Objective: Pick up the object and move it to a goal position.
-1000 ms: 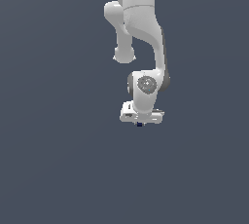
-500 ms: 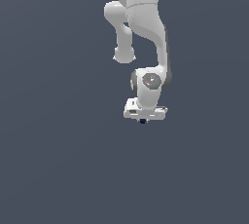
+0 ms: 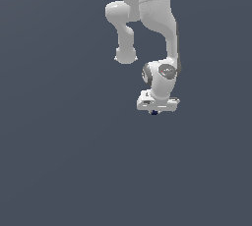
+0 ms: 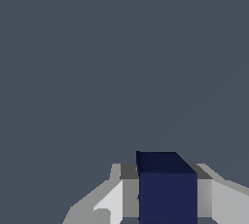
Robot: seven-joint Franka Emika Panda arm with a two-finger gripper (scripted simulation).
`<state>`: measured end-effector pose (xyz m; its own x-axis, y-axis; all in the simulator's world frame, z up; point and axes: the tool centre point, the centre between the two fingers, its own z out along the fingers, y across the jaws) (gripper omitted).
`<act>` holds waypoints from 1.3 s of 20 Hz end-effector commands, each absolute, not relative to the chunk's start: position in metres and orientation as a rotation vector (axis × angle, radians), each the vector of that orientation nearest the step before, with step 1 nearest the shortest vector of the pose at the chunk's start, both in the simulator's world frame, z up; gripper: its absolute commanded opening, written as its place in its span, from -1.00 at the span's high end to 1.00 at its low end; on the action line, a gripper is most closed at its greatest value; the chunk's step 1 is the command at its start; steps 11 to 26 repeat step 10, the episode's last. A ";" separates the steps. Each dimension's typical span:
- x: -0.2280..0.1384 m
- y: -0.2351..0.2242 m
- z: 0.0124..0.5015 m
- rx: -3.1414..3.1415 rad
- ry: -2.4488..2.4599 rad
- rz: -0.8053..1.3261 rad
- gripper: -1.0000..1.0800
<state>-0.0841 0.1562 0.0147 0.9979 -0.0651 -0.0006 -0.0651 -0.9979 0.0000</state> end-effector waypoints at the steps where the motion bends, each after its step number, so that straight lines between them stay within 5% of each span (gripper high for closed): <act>1: -0.097 0.170 0.015 3.140 -0.103 0.000 1.00; 26: -0.117 0.193 0.015 3.140 -0.103 0.000 1.00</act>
